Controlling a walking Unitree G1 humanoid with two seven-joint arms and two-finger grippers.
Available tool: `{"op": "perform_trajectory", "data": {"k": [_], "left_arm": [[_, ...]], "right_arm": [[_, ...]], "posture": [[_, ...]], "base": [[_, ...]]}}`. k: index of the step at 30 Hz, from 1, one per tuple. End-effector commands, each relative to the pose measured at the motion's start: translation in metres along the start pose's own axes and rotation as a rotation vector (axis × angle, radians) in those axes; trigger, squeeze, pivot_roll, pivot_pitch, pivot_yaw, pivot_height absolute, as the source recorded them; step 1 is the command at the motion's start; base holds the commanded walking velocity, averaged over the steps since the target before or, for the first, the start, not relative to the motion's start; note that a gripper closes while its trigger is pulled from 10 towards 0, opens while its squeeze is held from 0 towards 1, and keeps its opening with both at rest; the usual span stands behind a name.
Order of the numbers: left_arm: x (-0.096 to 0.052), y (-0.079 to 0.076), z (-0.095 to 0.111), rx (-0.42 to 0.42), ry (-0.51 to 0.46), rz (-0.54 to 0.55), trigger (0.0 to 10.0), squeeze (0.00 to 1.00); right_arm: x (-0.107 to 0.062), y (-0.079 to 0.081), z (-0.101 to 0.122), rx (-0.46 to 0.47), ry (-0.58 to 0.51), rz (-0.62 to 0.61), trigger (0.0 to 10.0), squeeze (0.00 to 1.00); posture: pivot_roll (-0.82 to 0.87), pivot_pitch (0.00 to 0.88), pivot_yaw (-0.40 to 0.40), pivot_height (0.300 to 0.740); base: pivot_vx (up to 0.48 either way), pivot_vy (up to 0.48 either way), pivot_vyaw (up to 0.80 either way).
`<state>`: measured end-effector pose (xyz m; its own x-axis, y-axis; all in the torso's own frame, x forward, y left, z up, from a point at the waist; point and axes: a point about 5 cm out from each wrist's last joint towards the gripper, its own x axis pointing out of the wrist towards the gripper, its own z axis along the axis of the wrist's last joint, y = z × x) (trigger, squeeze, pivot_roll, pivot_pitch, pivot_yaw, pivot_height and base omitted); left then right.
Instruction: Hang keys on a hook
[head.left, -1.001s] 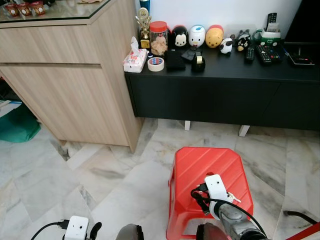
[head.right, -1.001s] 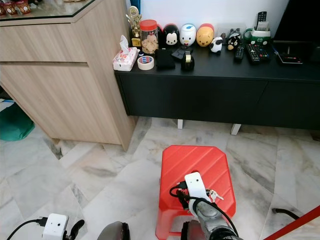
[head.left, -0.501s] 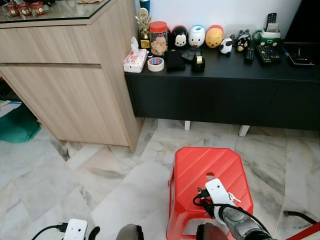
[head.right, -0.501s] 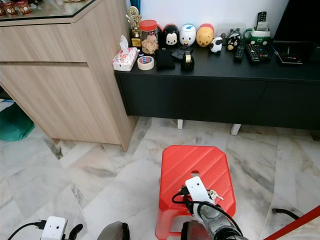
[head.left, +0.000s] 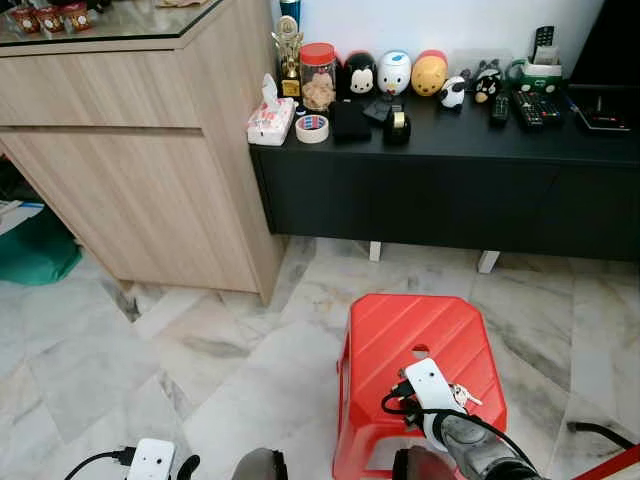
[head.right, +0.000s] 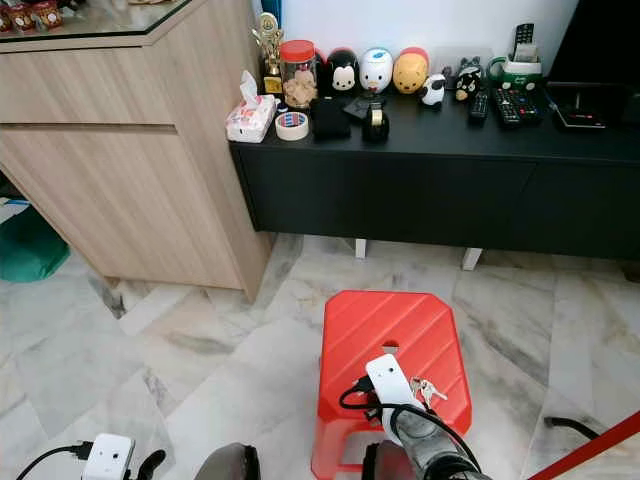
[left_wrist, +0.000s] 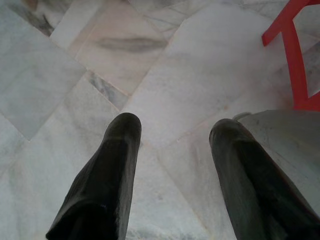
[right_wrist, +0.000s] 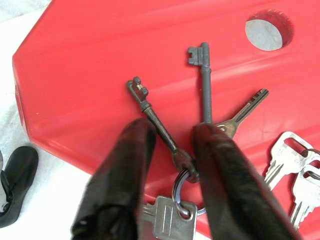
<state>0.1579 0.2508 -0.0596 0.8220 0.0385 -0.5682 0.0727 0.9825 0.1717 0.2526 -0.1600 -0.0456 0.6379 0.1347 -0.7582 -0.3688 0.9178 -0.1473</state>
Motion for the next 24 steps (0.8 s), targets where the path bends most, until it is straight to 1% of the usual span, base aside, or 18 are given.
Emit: {"op": "perform_trajectory", "data": {"k": [1,8,17,20,21,24], "left_arm": [[-0.003,0.005,-0.006,0.017,0.042,0.007,10.0,0.00],[-0.001,0.005,-0.006,0.014,0.057,0.013,10.0,0.00],[0.000,0.006,-0.008,0.015,0.088,0.026,10.0,0.00],[0.001,0.006,-0.008,0.014,0.096,0.030,10.0,0.00],[0.002,0.006,-0.007,0.014,0.103,0.034,10.0,0.00],[0.004,0.006,-0.006,0.013,0.111,0.038,10.0,0.00]], "right_arm": [[0.001,0.005,-0.003,-0.007,0.018,0.020,0.0,0.00],[0.001,0.006,0.002,-0.003,-0.003,0.013,0.0,0.00],[0.002,0.003,0.010,0.014,-0.032,-0.003,0.0,0.00],[0.002,0.001,0.014,0.043,-0.052,-0.015,0.0,0.00],[0.002,0.000,0.018,0.073,-0.070,-0.023,0.0,0.00],[0.002,-0.002,0.023,0.103,-0.089,-0.036,0.0,0.00]], "posture": [[0.16,0.046,0.054,0.635],[0.16,0.035,0.051,0.635],[0.16,0.016,0.045,0.635],[0.16,0.006,0.044,0.635],[0.15,0.000,0.043,0.635],[0.15,0.000,0.039,0.635]], "base": [[0.000,0.000,0.00],[0.000,0.000,0.00],[0.000,0.000,0.00],[0.000,0.000,0.00],[0.000,0.000,0.00],[0.000,0.000,0.00]]}}
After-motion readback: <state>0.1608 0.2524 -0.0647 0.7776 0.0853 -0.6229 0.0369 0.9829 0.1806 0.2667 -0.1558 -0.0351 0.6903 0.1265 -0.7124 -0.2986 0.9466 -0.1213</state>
